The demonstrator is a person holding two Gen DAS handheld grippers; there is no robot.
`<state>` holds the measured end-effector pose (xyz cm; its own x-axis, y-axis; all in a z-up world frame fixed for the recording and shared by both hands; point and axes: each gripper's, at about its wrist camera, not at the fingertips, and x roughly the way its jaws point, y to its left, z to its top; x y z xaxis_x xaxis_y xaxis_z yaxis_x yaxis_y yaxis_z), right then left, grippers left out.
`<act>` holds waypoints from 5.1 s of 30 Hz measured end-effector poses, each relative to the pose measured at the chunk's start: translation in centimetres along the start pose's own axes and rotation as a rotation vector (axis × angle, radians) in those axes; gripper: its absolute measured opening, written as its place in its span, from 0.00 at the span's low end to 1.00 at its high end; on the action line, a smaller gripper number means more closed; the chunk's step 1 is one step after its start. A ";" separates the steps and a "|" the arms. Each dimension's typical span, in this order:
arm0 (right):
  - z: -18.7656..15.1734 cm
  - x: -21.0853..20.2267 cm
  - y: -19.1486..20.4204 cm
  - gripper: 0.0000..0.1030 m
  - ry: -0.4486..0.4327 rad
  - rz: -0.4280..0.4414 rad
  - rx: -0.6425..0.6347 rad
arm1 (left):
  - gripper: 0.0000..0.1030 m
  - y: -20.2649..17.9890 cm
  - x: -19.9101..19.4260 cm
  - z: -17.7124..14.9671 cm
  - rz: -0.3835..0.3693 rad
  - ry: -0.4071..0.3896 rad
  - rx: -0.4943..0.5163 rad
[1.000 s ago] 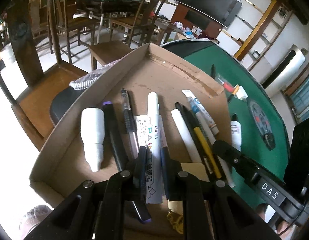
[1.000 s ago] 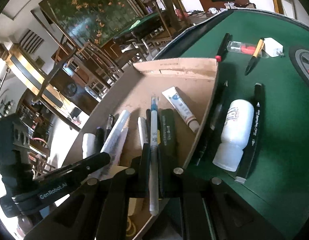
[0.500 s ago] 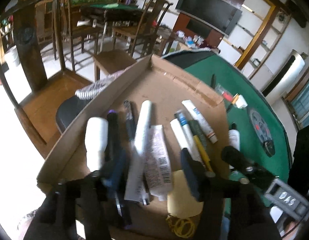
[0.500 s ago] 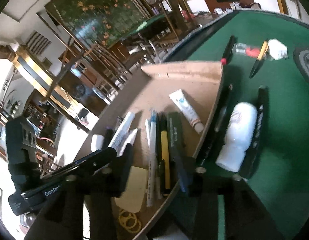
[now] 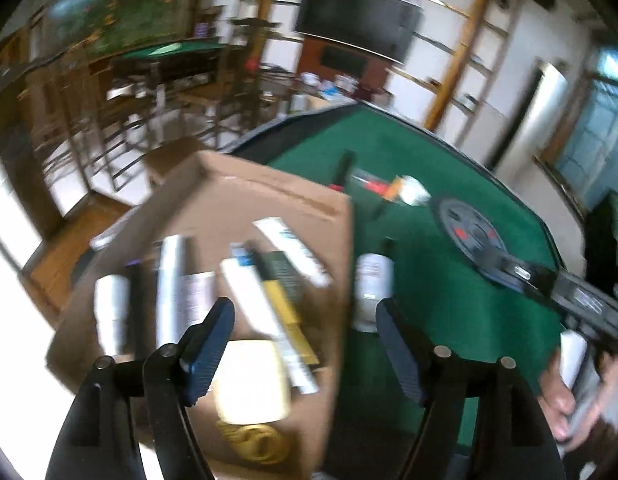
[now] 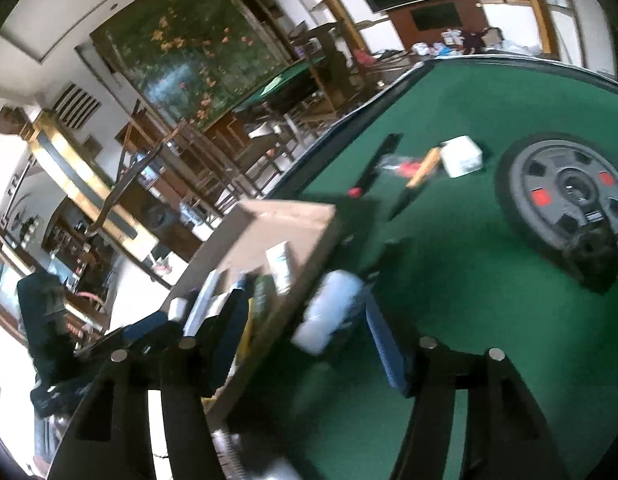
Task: Organize rigid objects
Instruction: 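Withdraw both tools from the tray back over the table, then grasp the black marker with the left tool, then grasp the black plastic part on the grey disc with the right tool while the left tool holds the marker, then carry the black part and black marker into the tray and open both tools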
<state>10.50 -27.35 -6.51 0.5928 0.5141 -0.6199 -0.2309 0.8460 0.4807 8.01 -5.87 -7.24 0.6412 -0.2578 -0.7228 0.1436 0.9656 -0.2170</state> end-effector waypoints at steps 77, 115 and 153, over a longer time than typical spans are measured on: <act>2.4 -0.6 -18.9 0.82 0.006 -0.451 0.261 | 0.15 -9.5 10.2 -4.1 0.018 0.228 0.262; 0.8 0.2 -5.6 0.58 0.002 -0.038 0.126 | 0.14 1.9 -0.9 0.4 -0.153 0.086 -0.151; -0.8 12.2 7.4 0.71 0.054 0.142 -0.047 | 0.48 10.4 9.0 4.3 0.033 0.172 -0.207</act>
<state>15.42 -14.68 -11.03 0.5097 0.6344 -0.5811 -0.3455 0.7695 0.5371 18.50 2.01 -13.22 0.5028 -0.2458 -0.8287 -0.0432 0.9504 -0.3081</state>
